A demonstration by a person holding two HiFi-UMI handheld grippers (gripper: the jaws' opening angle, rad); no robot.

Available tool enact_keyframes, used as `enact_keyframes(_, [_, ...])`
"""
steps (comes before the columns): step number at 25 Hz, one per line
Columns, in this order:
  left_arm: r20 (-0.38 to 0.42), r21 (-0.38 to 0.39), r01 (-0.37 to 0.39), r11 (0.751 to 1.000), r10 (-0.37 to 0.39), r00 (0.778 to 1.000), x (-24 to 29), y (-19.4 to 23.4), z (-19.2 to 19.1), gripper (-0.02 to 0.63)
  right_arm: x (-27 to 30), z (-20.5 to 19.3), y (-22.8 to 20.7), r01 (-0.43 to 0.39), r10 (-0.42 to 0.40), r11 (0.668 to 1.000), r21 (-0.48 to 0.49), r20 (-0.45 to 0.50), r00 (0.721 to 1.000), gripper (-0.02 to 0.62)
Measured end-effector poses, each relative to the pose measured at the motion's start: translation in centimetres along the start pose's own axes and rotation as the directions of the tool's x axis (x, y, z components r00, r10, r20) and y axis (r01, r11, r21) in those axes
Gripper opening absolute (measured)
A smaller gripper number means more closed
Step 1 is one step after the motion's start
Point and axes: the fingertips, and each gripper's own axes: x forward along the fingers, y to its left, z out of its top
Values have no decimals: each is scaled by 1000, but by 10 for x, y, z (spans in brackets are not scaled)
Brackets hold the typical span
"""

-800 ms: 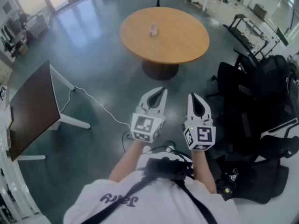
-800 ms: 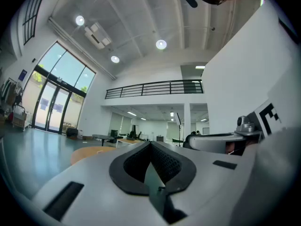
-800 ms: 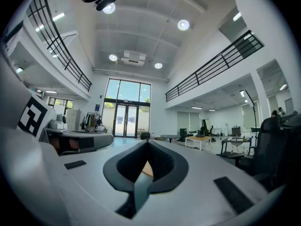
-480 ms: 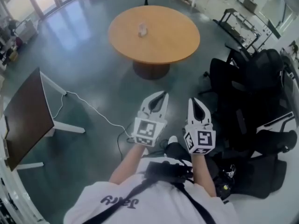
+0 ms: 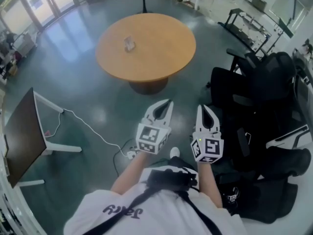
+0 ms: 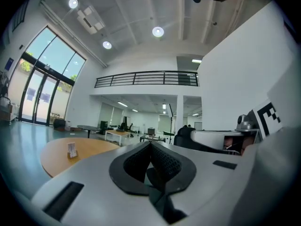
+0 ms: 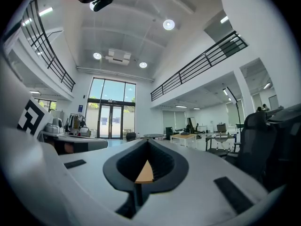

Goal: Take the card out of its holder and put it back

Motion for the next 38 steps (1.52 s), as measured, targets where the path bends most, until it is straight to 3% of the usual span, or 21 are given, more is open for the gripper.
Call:
enact_keyframes(3, [-1,4,8,1000,-8,1000,44,-15,0,12,22,7,-46,-45,44,999,12,19,999,21])
enact_keyframes(7, [-7,5,-16,1000,16,1000,75,-21,-2,12,44,20,-73,-107,107,994,-5,47,993,21])
enact_keyframes(11, [-40,9,-62,998,62,997,88,-9,-9,12,63,-2,-72,-138,138,989,51,1,990,21])
enact_keyframes(15, [-46,-9,-107,994,107,993,107,20,-11,12,91,-14,-60,-225,227,972,60,-25,974,21])
enact_keyframes(18, [-57,-42,-115,992,112,992,126,37,-18,12,115,-23,-64,-244,247,968,65,-53,968,21])
enact_keyframes(23, [-32,-61,-139,988,138,990,178,85,-15,12,193,-34,-62,-302,306,952,54,-88,948,21])
enact_keyframes(26, [-1,-79,-183,980,183,983,209,137,-3,12,259,-28,-47,-371,372,928,29,-88,924,21])
enact_keyframes(31, [33,-79,-300,951,304,952,228,230,21,12,348,-17,-3,-487,487,873,13,-82,870,21])
enact_keyframes(38, [91,-98,-452,887,460,883,230,305,50,12,417,-20,40,-616,617,786,44,-94,781,21])
